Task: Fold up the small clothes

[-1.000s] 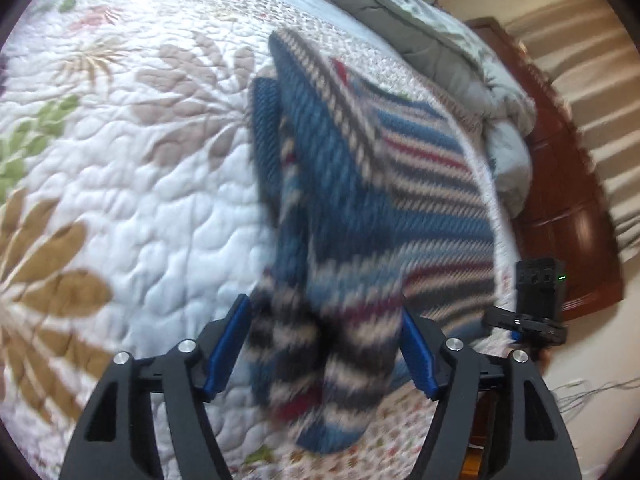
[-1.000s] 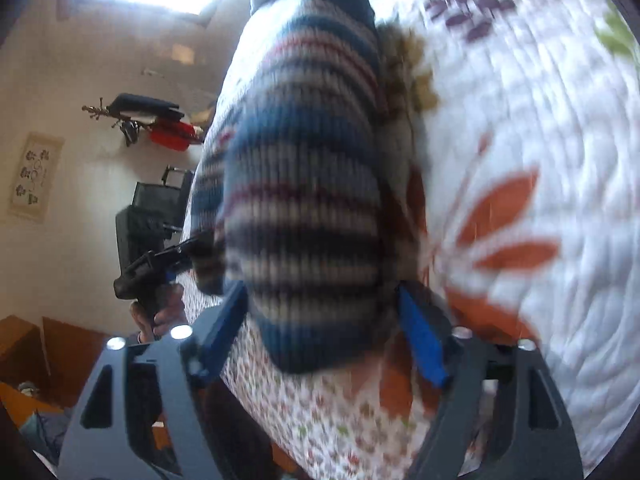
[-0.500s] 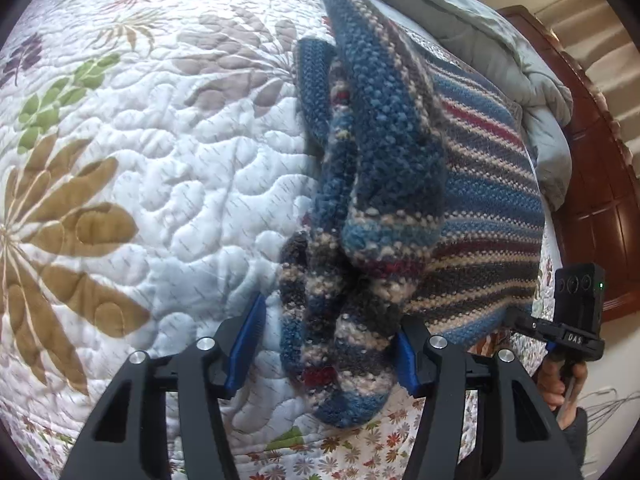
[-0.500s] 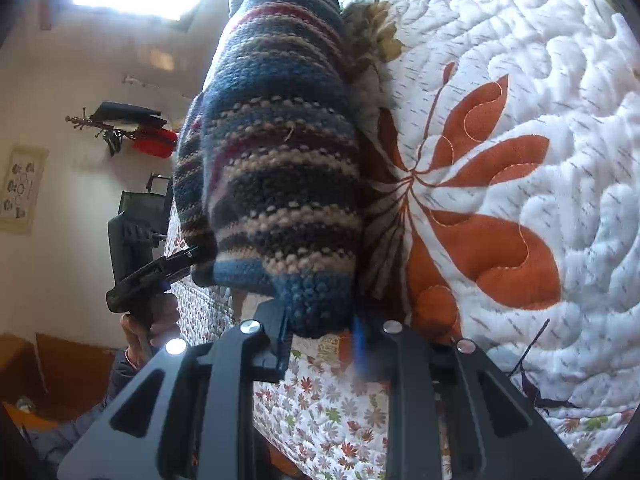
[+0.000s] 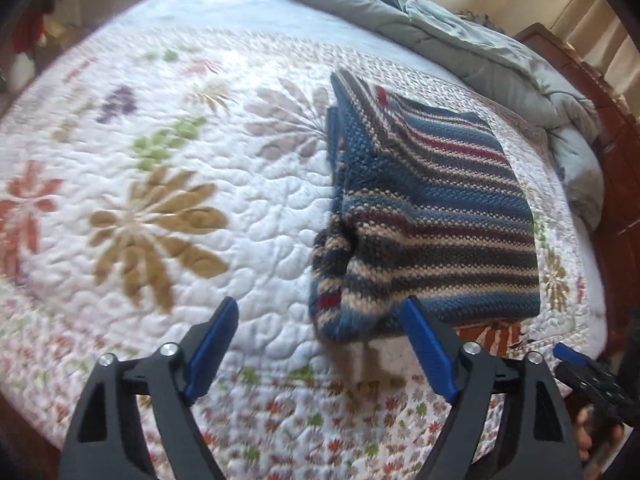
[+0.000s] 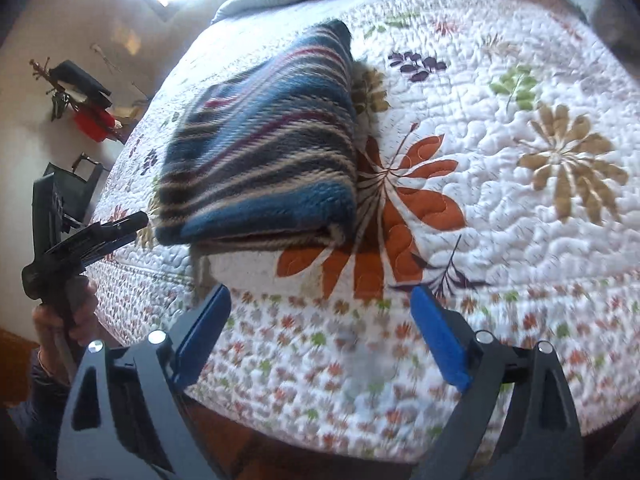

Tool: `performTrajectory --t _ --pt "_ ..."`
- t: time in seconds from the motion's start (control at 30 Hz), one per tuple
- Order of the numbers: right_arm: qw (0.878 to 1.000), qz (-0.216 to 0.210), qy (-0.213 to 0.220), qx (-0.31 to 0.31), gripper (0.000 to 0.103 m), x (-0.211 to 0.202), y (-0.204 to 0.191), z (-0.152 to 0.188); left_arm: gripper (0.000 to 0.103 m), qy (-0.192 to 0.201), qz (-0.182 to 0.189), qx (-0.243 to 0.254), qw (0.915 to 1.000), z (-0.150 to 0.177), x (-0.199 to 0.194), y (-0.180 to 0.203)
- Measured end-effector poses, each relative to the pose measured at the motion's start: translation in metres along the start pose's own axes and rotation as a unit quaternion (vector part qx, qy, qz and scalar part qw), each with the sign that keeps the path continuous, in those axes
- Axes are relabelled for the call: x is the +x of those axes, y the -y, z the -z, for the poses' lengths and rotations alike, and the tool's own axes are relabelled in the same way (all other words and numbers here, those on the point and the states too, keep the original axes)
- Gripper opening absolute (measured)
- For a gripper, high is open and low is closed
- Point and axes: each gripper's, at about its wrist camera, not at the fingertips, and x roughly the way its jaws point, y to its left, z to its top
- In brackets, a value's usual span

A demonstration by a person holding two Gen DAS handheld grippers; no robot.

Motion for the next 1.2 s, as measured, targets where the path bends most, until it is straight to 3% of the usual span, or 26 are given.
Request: performTrajectory --t 0.33,0.57,1.2 --pt "0.996 0.085 0.010 -0.017 0.095 -0.025 -0.027 0.025 0.089 0.016 -0.056 0.050 0.9971 0.029 -0.038 0.030" --pt "0.993 0.111 0.009 -0.026 0.095 -0.025 -0.041 0.035 0.089 0.023 -0.069 0.058 0.9957 0.047 -0.051 0.038" --pt "0.992 0.120 0.015 -0.041 0.095 -0.024 -0.057 0.032 0.090 0.044 -0.108 0.063 0.9911 0.055 -0.055 0.026"
